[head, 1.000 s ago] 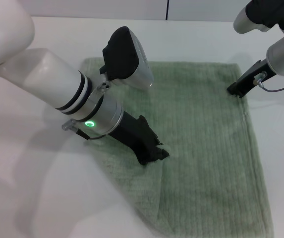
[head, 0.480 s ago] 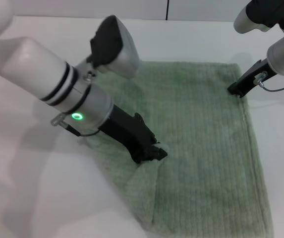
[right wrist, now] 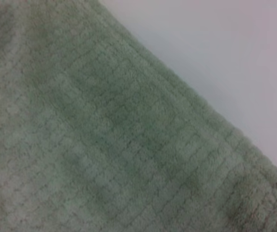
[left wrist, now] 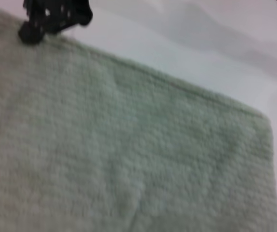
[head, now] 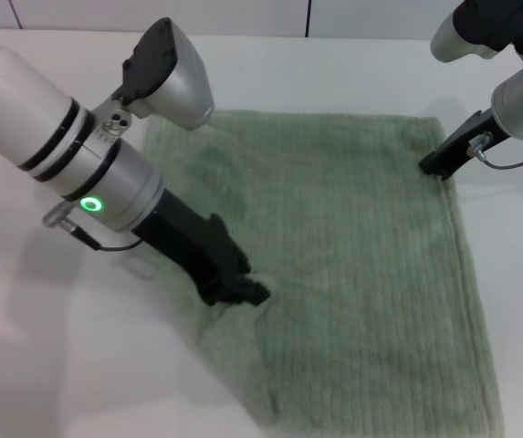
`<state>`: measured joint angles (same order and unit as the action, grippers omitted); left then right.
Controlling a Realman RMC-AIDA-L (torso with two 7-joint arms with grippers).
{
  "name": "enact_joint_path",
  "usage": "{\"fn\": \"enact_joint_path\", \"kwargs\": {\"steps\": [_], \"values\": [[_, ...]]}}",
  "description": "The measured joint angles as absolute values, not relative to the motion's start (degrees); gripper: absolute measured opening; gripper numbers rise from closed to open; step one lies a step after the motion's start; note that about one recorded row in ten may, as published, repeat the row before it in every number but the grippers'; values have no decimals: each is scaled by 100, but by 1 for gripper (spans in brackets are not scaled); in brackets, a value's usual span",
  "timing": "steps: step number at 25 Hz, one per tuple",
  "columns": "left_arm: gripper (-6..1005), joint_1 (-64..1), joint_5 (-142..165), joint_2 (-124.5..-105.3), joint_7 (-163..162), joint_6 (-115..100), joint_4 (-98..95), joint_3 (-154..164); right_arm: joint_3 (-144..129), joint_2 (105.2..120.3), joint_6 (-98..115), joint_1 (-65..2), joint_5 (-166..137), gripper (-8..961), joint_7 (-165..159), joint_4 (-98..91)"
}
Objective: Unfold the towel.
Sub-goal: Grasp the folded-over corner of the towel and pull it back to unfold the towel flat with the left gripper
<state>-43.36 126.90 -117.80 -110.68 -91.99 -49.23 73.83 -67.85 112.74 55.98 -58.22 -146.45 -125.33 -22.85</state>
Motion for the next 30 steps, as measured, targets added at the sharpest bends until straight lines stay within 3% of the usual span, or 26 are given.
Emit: {"fn": "enact_joint_path", "kwargs": {"steps": [26, 30], "values": [[110, -4567, 13982, -11803, -11434, -10582, -5174, 6846, -6785, 11265, 5598, -5824, -14642, -1, -12533, -2285], [196, -4506, 13940, -11803, -11400, -10560, -5350, 6824, -6784, 11265, 5599, -5829, -14642, -1, -12533, -2285]]}}
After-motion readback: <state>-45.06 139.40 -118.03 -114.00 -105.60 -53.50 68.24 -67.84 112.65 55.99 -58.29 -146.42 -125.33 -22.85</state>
